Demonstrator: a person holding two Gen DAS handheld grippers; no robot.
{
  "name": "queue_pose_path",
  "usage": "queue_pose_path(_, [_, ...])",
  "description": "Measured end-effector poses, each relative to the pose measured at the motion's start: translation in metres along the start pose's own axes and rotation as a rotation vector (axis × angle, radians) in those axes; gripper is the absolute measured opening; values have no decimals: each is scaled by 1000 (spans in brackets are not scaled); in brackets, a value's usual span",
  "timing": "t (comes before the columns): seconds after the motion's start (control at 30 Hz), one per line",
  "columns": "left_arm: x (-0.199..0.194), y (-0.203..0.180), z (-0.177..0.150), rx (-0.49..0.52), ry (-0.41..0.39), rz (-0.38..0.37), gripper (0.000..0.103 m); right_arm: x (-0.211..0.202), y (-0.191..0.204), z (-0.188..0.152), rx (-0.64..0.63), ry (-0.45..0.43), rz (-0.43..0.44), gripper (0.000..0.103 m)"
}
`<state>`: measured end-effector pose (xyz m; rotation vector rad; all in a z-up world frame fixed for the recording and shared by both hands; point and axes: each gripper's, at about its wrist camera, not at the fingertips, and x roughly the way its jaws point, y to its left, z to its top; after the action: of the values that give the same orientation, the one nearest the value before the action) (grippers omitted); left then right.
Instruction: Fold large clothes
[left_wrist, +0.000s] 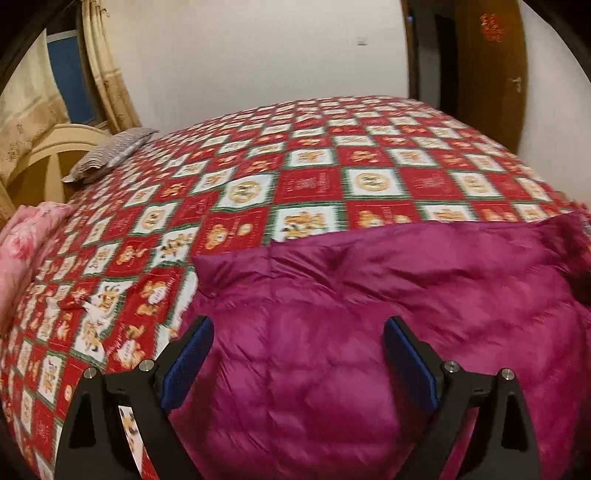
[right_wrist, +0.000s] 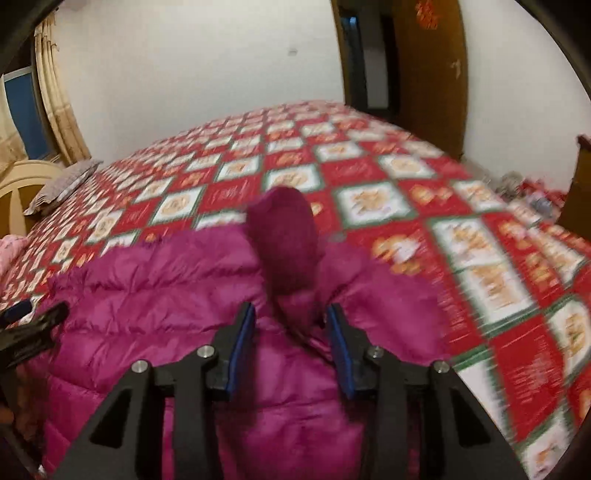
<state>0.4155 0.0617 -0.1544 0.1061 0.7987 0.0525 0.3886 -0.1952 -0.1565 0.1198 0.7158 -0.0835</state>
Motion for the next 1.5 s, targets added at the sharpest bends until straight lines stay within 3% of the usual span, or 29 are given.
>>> queue_pose_path(0.17, [-34, -2, -21, 25, -35, -50, 94, -27, -54, 4, 7, -14, -211, 45])
queue_pose_path(0.2, [-39, -1, -26, 25, -40, -55, 94, -37, -61, 4, 21, -23, -218, 45])
queue_pose_path(0.33, [-62, 9, -56, -4, -60, -61, 94, -76, -50, -5, 22, -63, -111, 45])
queue_pose_path(0.5, [-86, 51, -91, -217, -80, -58, 94, -91, 32, -26, -100, -62, 102, 39])
queue_pose_path(0.63, [-99, 69, -113, -292, -119, -24, 94, -80, 92, -44, -136, -29, 234, 34])
queue_pose_path(0.83, [-95, 80, -130, -408, -94, -32, 94, -49, 125, -68, -137, 35, 227, 32])
queue_pose_path(1.2, [-64, 64, -146, -553, -13, -162, 94, -26, 127, -89, -144, 95, 192, 32])
queue_pose_path(1.5, [-39, 62, -127, -706, -106, -285, 93, -21, 121, -93, -103, 98, 224, 32])
